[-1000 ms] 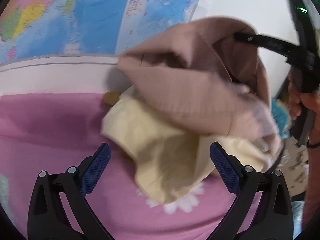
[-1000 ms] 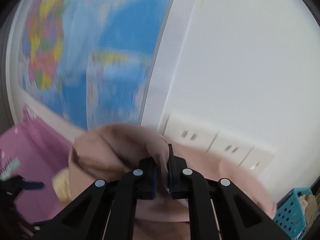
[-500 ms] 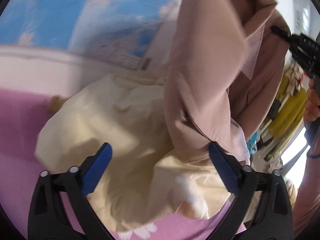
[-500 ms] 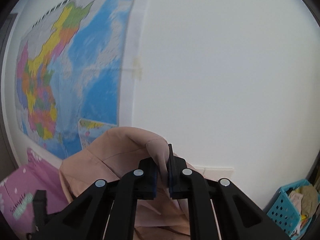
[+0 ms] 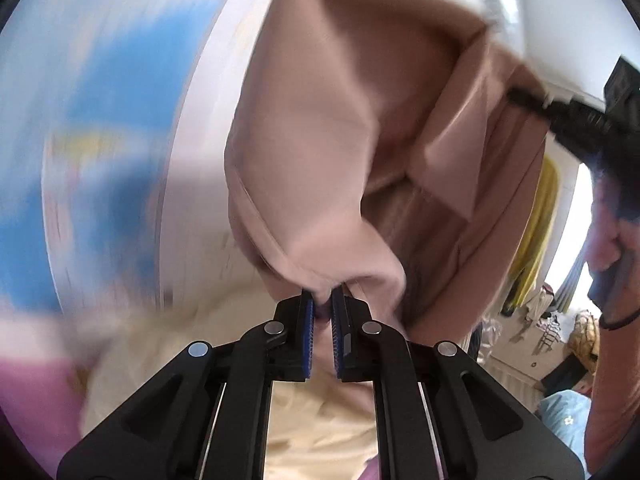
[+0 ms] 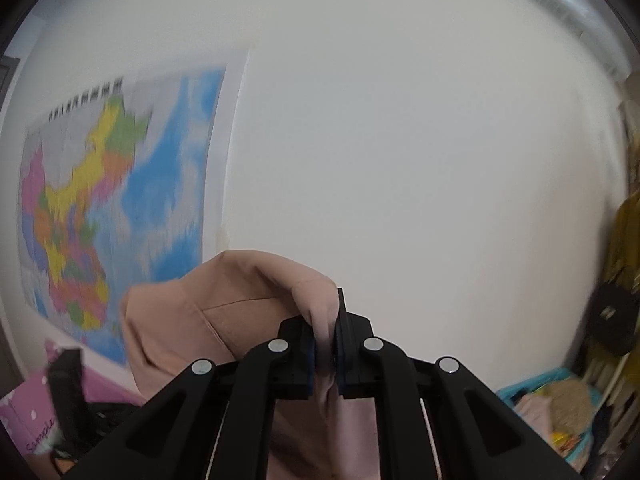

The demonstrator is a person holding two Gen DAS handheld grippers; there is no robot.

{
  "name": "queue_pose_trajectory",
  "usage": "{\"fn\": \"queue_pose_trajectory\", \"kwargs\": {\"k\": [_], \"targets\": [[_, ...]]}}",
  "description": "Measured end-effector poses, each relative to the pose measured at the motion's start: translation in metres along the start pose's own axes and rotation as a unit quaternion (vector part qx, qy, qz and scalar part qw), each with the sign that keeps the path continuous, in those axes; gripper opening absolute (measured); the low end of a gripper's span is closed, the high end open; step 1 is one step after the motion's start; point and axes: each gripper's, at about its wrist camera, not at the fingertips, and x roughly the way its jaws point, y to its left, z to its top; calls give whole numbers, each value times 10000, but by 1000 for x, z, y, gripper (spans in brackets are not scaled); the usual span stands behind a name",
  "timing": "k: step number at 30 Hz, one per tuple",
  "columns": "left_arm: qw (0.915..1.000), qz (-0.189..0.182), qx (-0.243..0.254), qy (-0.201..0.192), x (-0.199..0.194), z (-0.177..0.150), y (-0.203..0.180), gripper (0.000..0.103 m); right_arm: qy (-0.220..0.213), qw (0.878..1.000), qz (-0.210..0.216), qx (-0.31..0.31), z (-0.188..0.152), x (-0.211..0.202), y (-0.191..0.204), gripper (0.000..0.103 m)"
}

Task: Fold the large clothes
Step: 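Lift the pink jacket off the pile with both tools, holding it up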

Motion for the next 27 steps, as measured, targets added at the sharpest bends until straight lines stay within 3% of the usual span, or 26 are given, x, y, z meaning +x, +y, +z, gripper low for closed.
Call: {"fn": "queue_pose_trajectory", "kwargs": {"k": [3, 7, 10, 13, 19, 21, 23, 27], "targets": [[9984, -192, 265, -464, -44, 36, -28, 8, -520, 9984, -166, -136, 31, -50, -7, 7], [9931, -115, 573, -1014, -120, 64, -63, 8, -1091, 9940, -95, 0, 71, -121, -14, 7], [9897, -205, 584, -1294, -177, 73, -71, 8, -1403, 9899, 201, 95, 89, -169, -12, 7], [9849, 18, 840, -1516, -233, 72, -84, 8, -1485, 9872, 559, 137, 90, -199, -1, 7], [9801, 382, 746, -1798, -354, 45, -94, 8, -1344, 9749, 1732, 383, 54, -233, 21, 7], [9765, 742, 861, -1832, -381, 30, -92, 8, -1183, 9659, 2247, 504, 34, -231, 32, 7], [9770, 975, 894, -1673, -399, 16, -85, 9, -947, 9594, 2591, 580, 12, -221, 48, 7], [9783, 1619, 876, -953, -410, -35, -60, 12, -343, 9415, 3283, 683, -47, -188, 88, 7]]}}
